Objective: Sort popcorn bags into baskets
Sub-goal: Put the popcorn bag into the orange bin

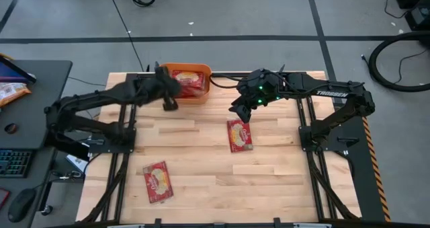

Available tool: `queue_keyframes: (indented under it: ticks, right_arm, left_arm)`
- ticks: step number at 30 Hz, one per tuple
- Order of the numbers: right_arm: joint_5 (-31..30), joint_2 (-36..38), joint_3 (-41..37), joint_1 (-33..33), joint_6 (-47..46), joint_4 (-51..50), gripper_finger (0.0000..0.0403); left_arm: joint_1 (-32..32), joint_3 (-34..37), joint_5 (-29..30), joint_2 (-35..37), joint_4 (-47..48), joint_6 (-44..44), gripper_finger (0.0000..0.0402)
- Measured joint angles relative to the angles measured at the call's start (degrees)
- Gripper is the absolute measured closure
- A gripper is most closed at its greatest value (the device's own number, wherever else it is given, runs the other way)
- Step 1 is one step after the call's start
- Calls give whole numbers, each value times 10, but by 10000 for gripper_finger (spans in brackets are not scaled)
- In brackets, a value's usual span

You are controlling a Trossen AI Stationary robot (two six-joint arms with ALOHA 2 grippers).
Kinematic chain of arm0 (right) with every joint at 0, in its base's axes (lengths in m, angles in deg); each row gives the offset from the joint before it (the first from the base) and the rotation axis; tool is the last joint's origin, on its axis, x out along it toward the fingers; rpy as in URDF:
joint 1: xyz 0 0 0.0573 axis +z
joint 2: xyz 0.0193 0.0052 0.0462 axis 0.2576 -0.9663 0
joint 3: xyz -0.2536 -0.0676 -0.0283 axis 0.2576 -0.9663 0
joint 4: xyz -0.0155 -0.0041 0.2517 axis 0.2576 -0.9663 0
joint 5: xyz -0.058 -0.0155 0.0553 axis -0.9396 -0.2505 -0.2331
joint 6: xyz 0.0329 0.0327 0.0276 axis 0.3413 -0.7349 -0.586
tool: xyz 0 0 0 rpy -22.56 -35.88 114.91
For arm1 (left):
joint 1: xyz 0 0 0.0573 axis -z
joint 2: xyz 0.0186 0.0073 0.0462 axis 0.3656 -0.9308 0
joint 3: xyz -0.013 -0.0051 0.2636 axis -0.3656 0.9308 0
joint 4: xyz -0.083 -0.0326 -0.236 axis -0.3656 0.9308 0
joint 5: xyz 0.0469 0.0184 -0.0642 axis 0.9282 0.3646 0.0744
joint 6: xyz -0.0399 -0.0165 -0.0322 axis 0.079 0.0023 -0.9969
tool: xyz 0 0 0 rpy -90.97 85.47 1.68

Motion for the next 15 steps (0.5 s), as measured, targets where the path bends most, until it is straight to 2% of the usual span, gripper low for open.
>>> queue_keyframes:
  ticks: [4,9,15]
  right_arm:
    - [-1,0,0,-1,-10,0,247]
    - [-28,0,0,-1,-14,-1,247]
    - [-44,0,0,-6,-21,-1,247]
  left_arm:
    - [-93,0,-73,-4,-57,46,401]
    - [-179,0,-138,-47,-78,79,401]
    - [-226,0,-133,-127,-138,108,401]
